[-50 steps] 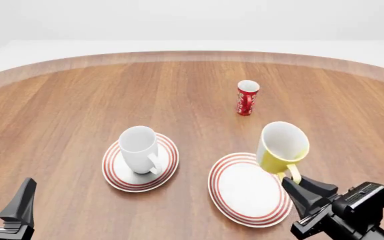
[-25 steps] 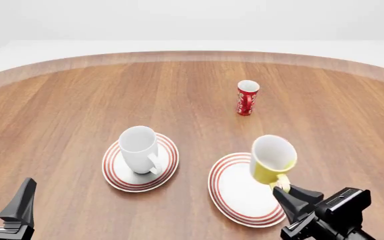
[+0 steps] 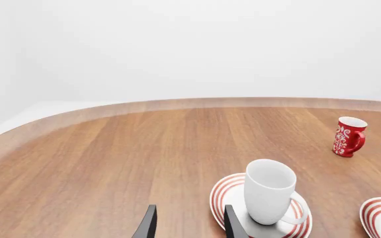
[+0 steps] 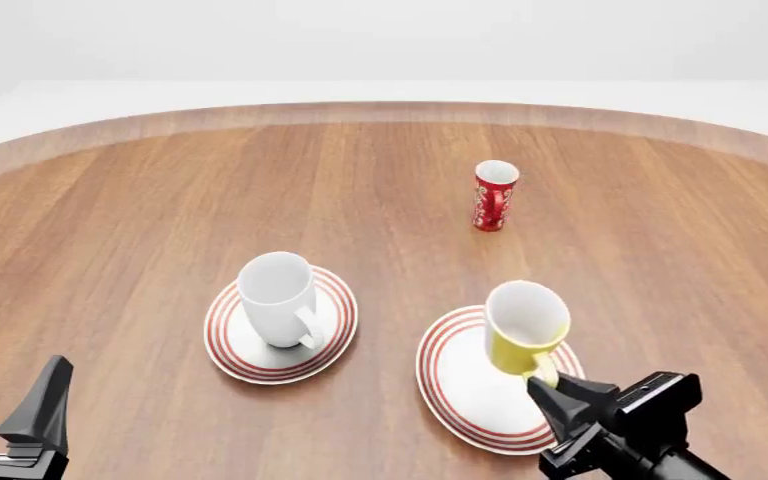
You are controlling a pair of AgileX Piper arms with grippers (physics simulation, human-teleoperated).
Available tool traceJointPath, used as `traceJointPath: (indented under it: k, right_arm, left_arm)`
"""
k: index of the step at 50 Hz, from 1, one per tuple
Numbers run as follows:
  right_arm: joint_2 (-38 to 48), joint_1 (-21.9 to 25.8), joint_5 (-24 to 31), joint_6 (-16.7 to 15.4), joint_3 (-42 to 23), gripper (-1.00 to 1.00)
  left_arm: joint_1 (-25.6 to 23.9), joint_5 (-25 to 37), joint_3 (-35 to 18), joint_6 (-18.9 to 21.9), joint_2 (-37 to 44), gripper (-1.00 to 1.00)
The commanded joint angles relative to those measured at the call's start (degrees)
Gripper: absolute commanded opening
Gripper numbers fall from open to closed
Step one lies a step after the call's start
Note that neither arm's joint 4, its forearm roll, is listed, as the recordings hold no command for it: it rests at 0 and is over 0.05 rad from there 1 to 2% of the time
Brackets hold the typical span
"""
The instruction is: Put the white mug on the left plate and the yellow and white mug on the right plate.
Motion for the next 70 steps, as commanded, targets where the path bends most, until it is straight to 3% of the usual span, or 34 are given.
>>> traceJointPath:
  k: [1, 22, 60, 61, 70]
  right_arm:
    - [4.84, -0.05, -3.69, 0.03, 0.00, -1.00]
    - [15.79, 0.38, -12.24, 0.66, 0.00, -1.00]
    - [21.81, -0.64, -16.61, -0.06, 0.00, -1.00]
    - [21.84, -0.74, -16.66, 0.04, 0.00, 1.00]
    - [22.81, -0.86, -17.33, 0.60, 0.00, 1.00]
  left_arm:
    - [0.00, 0.00, 0.00, 0.00, 0.00, 1.00]
    - [0.00, 0.00, 0.00, 0.00, 0.00, 1.00]
    - [0.00, 0.00, 0.00, 0.00, 0.00, 1.00]
    - [0.00, 0.00, 0.00, 0.00, 0.00, 1.00]
    - [0.00, 0.00, 0.00, 0.00, 0.00, 1.00]
